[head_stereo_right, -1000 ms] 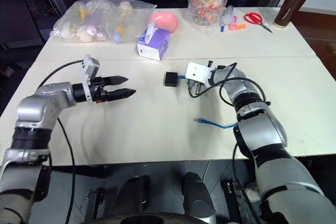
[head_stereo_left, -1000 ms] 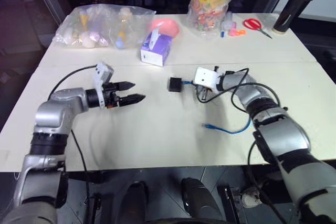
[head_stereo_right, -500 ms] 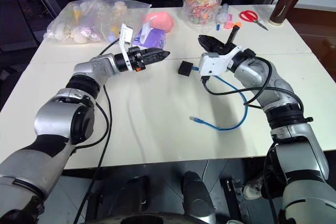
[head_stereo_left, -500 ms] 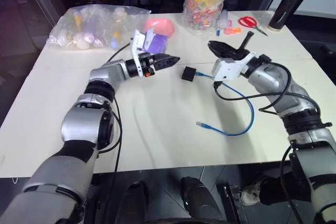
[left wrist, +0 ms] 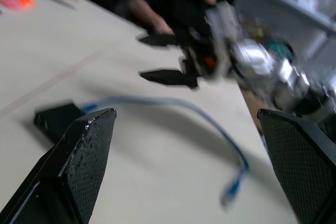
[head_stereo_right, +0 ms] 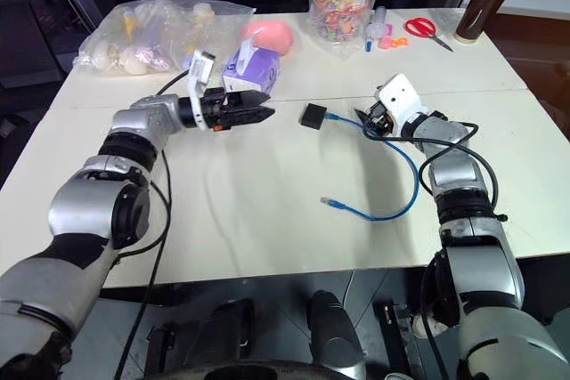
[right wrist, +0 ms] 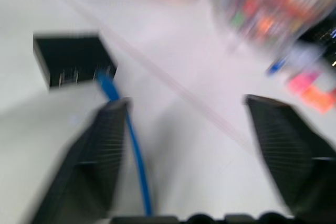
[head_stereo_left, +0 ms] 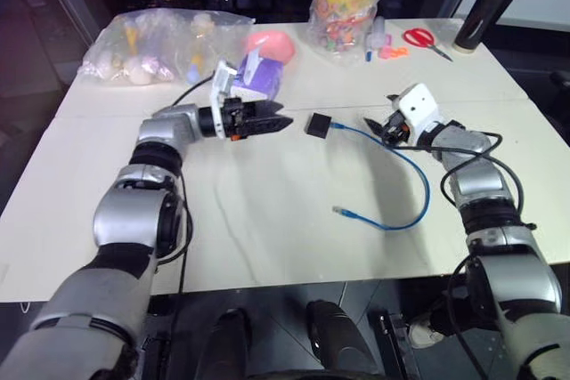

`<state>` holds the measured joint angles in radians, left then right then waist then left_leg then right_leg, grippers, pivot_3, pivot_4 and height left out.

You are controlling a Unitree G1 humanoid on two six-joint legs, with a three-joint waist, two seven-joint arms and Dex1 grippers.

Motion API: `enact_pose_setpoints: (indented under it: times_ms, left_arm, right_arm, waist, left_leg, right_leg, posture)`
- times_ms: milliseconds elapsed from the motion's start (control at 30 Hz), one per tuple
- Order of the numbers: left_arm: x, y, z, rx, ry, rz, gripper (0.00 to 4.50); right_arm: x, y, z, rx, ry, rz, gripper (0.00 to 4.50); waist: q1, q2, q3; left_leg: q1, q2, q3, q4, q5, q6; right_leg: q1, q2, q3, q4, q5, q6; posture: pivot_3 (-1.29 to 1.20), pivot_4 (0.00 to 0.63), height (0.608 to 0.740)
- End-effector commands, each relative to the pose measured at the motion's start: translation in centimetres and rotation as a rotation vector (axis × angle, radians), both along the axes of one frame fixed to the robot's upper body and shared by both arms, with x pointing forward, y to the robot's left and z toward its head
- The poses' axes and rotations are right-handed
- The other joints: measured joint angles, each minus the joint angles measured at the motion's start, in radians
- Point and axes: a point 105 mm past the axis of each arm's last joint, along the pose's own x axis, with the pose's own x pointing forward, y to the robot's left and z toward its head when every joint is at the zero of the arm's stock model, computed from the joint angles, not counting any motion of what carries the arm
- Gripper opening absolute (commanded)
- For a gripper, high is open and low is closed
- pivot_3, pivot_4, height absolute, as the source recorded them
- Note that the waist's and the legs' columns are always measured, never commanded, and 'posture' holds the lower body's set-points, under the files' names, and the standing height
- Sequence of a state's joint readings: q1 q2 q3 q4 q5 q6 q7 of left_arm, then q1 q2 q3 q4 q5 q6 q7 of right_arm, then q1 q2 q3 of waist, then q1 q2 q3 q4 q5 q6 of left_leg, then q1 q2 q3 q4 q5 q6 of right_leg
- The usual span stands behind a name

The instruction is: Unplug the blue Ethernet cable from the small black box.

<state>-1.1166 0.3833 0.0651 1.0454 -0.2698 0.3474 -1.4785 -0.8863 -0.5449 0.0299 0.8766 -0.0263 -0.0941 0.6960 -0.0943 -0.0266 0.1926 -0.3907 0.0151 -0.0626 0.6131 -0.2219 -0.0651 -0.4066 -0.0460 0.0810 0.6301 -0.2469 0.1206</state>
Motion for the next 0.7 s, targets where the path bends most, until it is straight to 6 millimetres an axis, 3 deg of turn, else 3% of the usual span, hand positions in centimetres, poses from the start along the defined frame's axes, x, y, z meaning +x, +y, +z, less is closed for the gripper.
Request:
enact_pose_setpoints:
  times_ms: [33, 200, 367, 433, 500, 567, 667, 700]
  left_arm:
    - [-0.7, 0.9, 1.9, -0.011, -0.052, 0.008, 4.50]
    - [-2.3, 2.4, 1.7, -0.007, -0.039, 0.080, 4.50]
    - [-3.2, 3.0, 1.5, 0.006, -0.038, 0.147, 4.50]
    - [-3.8, 3.4, 1.8, 0.009, -0.047, 0.175, 4.50]
    - [-4.4, 3.8, 2.1, 0.009, -0.050, 0.187, 4.50]
    - [-4.8, 4.2, 2.1, 0.009, -0.044, 0.201, 4.50]
    - [-4.9, 4.8, 2.0, 0.007, -0.026, 0.233, 4.50]
    - [-4.9, 4.9, 2.0, 0.005, -0.022, 0.239, 4.50]
  right_arm:
    - [0.8, 1.8, 0.1, 0.060, 0.083, 0.074, 4.03]
    - [1.3, 4.9, -1.6, 0.102, 0.234, 0.116, 4.03]
    - [1.2, 6.1, -3.7, 0.138, 0.356, 0.080, 4.03]
    - [0.7, 4.4, -5.8, 0.108, 0.431, -0.003, 3.52]
    - [0.4, 3.2, -6.4, 0.074, 0.449, -0.030, 2.81]
    - [0.7, 2.9, -5.8, 0.079, 0.424, -0.040, 1.79]
    - [1.7, 2.8, -3.3, 0.085, 0.322, -0.050, 0.26]
    - [1.9, 3.0, -2.2, 0.096, 0.288, -0.037, 0.26]
  waist:
    - [-0.004, 0.000, 0.000]
    - [-0.006, 0.000, 0.000]
    - [0.004, 0.000, 0.000]
    - [0.004, 0.000, 0.000]
    - [0.004, 0.000, 0.000]
    - [0.008, 0.000, 0.000]
    - [0.017, 0.000, 0.000]
    - [0.020, 0.000, 0.000]
  left_leg:
    - [0.000, 0.000, 0.000, 0.000, 0.000, 0.000]
    - [0.000, 0.000, -0.001, 0.000, 0.000, 0.000]
    - [-0.001, 0.000, -0.001, 0.001, 0.000, 0.000]
    - [-0.001, 0.000, -0.001, 0.001, 0.000, 0.000]
    - [-0.001, 0.000, -0.001, 0.001, 0.000, 0.000]
    - [0.000, 0.000, -0.002, 0.001, 0.000, 0.000]
    - [0.000, 0.000, -0.002, 0.002, 0.000, 0.000]
    - [0.000, 0.000, -0.002, 0.002, 0.000, 0.000]
  right_leg:
    - [0.000, 0.000, 0.000, 0.000, 0.000, 0.000]
    - [0.000, -0.001, 0.000, 0.000, 0.000, 0.000]
    - [0.000, -0.001, -0.001, 0.000, 0.000, 0.000]
    - [0.001, -0.001, -0.001, 0.000, 0.000, 0.000]
    - [0.001, -0.001, -0.001, 0.000, 0.000, 0.000]
    - [0.002, -0.001, -0.002, 0.000, 0.000, 0.000]
    - [0.002, -0.001, -0.001, 0.001, 0.000, 0.000]
    - [0.002, -0.001, -0.001, 0.001, 0.000, 0.000]
  posture:
    - [0.00, 0.150, 0.739]
    - [0.00, 0.150, 0.739]
    - [0.00, 0.150, 0.739]
    - [0.00, 0.150, 0.739]
    - [0.00, 0.150, 0.739]
    - [0.00, 0.150, 0.739]
    - [0.00, 0.150, 0.739]
    - [0.00, 0.150, 0.739]
